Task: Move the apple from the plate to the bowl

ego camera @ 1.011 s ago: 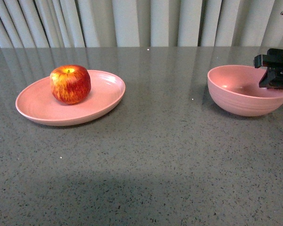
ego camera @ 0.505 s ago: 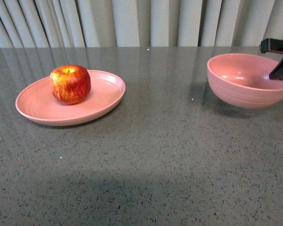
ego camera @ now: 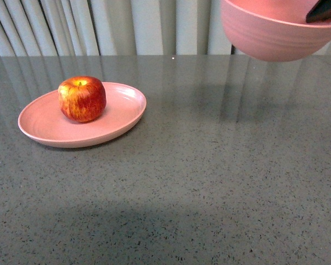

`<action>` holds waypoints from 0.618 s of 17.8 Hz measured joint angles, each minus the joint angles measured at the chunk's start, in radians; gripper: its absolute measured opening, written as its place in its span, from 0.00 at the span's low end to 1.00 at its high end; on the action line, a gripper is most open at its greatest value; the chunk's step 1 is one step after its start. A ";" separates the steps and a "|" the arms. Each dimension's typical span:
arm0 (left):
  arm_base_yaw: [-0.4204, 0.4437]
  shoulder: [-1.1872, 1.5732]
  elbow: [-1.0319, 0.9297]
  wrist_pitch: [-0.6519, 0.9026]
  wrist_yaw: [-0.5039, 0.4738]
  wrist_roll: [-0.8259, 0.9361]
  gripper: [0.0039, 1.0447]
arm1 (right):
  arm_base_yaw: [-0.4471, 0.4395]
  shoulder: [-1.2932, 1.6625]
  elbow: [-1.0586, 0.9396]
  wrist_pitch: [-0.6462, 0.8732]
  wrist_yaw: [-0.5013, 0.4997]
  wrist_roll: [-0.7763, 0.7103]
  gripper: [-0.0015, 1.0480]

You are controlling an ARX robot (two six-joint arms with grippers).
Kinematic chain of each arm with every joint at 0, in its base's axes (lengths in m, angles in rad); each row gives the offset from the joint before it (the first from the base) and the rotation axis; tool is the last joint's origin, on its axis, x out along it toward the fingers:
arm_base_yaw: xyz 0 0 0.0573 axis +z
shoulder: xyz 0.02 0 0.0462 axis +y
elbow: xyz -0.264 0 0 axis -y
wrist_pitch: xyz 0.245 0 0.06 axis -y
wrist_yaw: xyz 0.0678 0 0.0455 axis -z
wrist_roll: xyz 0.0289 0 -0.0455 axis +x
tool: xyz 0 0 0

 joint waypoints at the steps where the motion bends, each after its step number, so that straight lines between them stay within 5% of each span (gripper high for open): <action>1: 0.000 0.000 0.000 0.000 0.000 0.000 0.94 | 0.031 0.003 0.001 -0.002 0.010 0.004 0.03; 4: 0.000 0.000 0.000 0.000 0.000 0.000 0.94 | 0.148 0.121 0.082 -0.009 0.071 0.028 0.03; 11: 0.000 0.000 0.000 0.000 0.000 0.000 0.94 | 0.188 0.248 0.154 -0.040 0.107 0.041 0.03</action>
